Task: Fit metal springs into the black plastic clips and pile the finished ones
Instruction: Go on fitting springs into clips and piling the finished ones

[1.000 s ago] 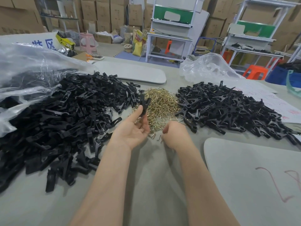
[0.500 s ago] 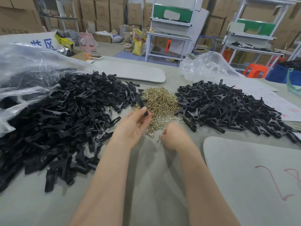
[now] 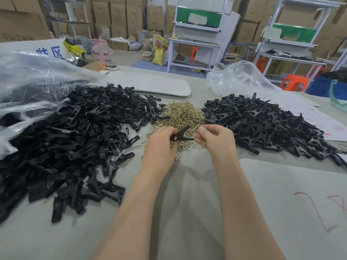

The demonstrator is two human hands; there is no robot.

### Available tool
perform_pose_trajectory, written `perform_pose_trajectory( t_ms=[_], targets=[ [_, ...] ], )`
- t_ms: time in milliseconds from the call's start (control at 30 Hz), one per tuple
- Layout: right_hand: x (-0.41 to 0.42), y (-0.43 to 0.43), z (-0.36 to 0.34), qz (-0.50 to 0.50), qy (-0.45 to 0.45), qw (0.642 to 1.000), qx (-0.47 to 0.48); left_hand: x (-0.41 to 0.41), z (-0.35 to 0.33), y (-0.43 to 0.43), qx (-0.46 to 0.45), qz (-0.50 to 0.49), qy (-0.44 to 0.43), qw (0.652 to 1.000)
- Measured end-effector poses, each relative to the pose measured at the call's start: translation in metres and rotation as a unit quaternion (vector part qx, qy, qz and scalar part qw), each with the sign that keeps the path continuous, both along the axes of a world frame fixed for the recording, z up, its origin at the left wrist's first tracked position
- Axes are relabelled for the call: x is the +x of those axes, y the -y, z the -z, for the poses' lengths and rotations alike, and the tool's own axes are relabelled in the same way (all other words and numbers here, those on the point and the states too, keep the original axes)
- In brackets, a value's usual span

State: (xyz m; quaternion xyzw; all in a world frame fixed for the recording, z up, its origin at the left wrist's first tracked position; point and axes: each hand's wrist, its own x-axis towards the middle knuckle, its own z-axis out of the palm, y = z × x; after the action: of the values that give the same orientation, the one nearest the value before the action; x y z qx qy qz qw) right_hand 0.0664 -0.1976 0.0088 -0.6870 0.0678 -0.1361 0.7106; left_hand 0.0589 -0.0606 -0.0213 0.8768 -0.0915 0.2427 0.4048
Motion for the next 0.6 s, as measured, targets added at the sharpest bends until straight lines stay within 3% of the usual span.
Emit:
perform_pose_trajectory(
  t_ms=[400, 533, 600],
  targets=[
    [0.001, -0.015, 0.007, 0.087, 0.005, 0.971, -0.222, -0.002, -0.002, 0.005, 0.021, -0.002, 0.016, 1.0],
    [0.0, -0.018, 0.009, 0.085, 0.006, 0.965, -0.246, -0.002, -0.002, 0.005, 0.028, 0.0, 0.009, 1.0],
    [0.0, -0.016, 0.007, 0.052, -0.01, 0.976, -0.212, -0.002, -0.002, 0.003, 0.02, 0.004, -0.002, 1.0]
  ],
)
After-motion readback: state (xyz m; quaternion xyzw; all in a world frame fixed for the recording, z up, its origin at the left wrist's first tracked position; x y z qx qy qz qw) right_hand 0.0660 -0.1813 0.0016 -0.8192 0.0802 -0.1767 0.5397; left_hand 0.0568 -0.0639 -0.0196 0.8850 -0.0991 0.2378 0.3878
